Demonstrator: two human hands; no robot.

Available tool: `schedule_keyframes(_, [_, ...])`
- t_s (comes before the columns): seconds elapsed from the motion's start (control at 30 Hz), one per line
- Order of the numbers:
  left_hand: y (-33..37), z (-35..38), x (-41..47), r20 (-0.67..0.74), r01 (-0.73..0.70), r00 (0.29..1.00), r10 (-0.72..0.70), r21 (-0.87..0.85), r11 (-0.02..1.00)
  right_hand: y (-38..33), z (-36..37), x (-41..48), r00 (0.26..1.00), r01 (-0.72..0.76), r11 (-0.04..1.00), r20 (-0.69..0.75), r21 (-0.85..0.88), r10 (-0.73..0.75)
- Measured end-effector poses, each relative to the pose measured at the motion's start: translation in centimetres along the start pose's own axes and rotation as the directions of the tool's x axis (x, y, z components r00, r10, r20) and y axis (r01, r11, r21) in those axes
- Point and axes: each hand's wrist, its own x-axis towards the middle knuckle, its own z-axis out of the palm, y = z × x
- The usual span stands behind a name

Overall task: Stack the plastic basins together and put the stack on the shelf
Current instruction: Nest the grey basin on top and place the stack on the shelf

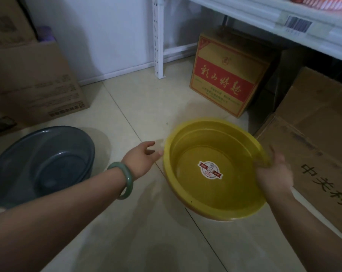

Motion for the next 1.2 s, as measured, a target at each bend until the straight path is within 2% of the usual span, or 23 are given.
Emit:
schedule_keyframes(0.17, [-2.7,-5.6,-1.0,-0.165,-0.064,0.984,0.072,0.054,0.997,-5.5,3.1,-1.9,0.954,0.298,0.954,0.037,0.018,-0.299])
schedule_keyframes(0.3, [-5.8,-10.7,-2.1,-0.301,-0.029,0.952,0.051,0.075,0.997,-10.3,7.7,-4.0,0.887,0.433,0.894,0.123,0.113,-0.445])
schedule_keyframes(0.5, [-11.1,-18.2,-3.3,-0.553,0.113,0.83,-0.069,0.046,0.993,-16.1,15.8,-8.5,0.775,0.471,0.81,0.276,0.349,-0.569])
schedule_keyframes(0.67, [-15.6,-23.2,-4.6,-0.625,0.273,0.744,-0.235,-0.037,0.961,-19.3,21.5,-11.9,0.709,0.374,0.824,0.442,0.425,-0.549])
schedule_keyframes(0.8, [-18.2,-24.9,-5.0,-0.658,0.339,0.698,-0.282,-0.044,0.94,-20.3,25.3,-13.5,0.661,0.311,0.853,0.549,0.419,-0.511])
schedule_keyframes(0.9, [-19.7,-25.3,-4.7,-0.624,0.411,0.696,-0.354,-0.057,0.91,-20.3,27.5,-14.2,0.654,0.236,0.892,0.616,0.386,-0.44])
schedule_keyframes(1.0, [-21.1,-25.2,-4.1,-0.55,0.461,0.698,-0.459,-0.144,0.875,-20.0,28.8,-14.6,0.672,0.151,0.929,0.654,0.338,-0.347])
schedule_keyframes(1.07, [-21.8,-25.2,-3.5,-0.479,0.453,0.711,-0.515,-0.248,0.856,-19.9,29.5,-14.7,0.675,0.05,0.944,0.685,0.327,-0.273])
schedule_keyframes(1.13, [-21.6,-25.1,-3.3,-0.413,0.384,0.729,-0.546,-0.413,0.826,-20.0,29.7,-14.9,0.649,-0.092,0.941,0.737,0.326,-0.192])
schedule_keyframes(1.2, [-21.3,-25.1,-3.0,-0.402,0.31,0.732,-0.55,-0.522,0.794,-20.0,29.6,-14.9,0.619,-0.149,0.934,0.767,0.324,-0.168])
